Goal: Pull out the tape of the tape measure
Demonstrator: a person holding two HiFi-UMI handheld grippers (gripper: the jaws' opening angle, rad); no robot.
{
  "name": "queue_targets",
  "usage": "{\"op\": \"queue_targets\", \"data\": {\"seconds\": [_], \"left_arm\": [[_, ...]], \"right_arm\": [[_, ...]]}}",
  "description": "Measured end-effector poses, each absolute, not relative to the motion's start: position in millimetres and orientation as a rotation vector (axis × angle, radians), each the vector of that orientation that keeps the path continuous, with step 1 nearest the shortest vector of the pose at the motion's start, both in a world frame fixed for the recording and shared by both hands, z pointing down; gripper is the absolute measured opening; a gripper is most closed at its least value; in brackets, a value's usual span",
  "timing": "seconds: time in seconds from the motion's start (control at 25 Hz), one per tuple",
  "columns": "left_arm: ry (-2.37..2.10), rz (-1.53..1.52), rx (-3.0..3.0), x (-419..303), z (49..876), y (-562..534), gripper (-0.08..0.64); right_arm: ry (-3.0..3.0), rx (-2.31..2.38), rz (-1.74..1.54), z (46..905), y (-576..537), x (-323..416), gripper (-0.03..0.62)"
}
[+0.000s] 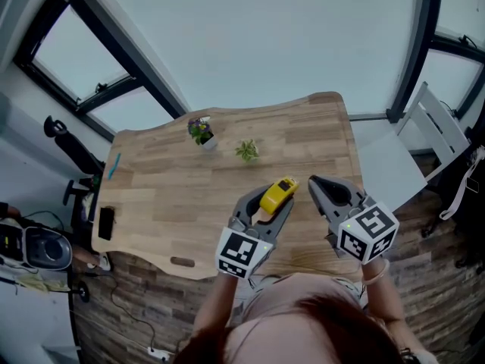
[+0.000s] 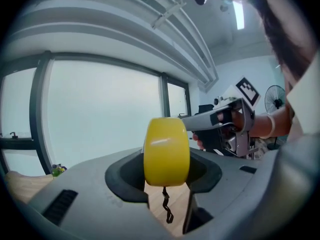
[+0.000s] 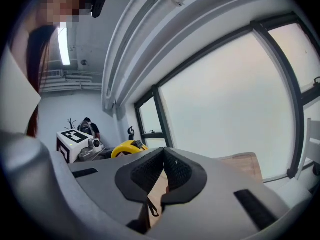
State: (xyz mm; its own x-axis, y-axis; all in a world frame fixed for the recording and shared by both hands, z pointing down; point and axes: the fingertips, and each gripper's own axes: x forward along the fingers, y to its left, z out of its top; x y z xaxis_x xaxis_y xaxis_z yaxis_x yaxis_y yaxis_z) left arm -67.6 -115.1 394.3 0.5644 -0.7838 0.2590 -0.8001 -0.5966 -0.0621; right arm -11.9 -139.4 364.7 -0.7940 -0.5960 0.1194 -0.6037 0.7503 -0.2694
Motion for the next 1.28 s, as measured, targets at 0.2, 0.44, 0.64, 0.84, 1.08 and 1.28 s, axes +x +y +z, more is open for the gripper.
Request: {"op": "queue_targets", "data": {"seconds": [0.2, 0.44, 0.64, 0.84, 1.08, 1.28], "left_arm": [[-1.331, 0.383, 2.773, -59, 385, -104, 0.170], [-1.280, 0.359, 2.826, -56, 375, -97, 0.170], [-1.236, 0.313, 2.847, -55, 373, -89, 0.170], [-1.207, 0.346, 2.873, -54, 373, -84, 0.170], [-1.186, 0.357, 2.897, -51, 373, -83, 0.170], [-1.153, 0.404, 2.931, -47, 376, -80, 0.170]], "right_arm": [[-2.968, 0.863, 0.684, 365, -136, -15, -0.003], [-3.029, 0.598, 1.150, 364, -133, -20, 0.044], [-2.991, 0.406, 1.482, 368, -128, -21, 0.069], [-2.962, 0.215, 1.743, 369, -124, -23, 0.087], [-2.921, 0.075, 1.923, 369, -121, -24, 0.094], [-2.869, -0.060, 2.071, 369, -111, -28, 0.112]]}}
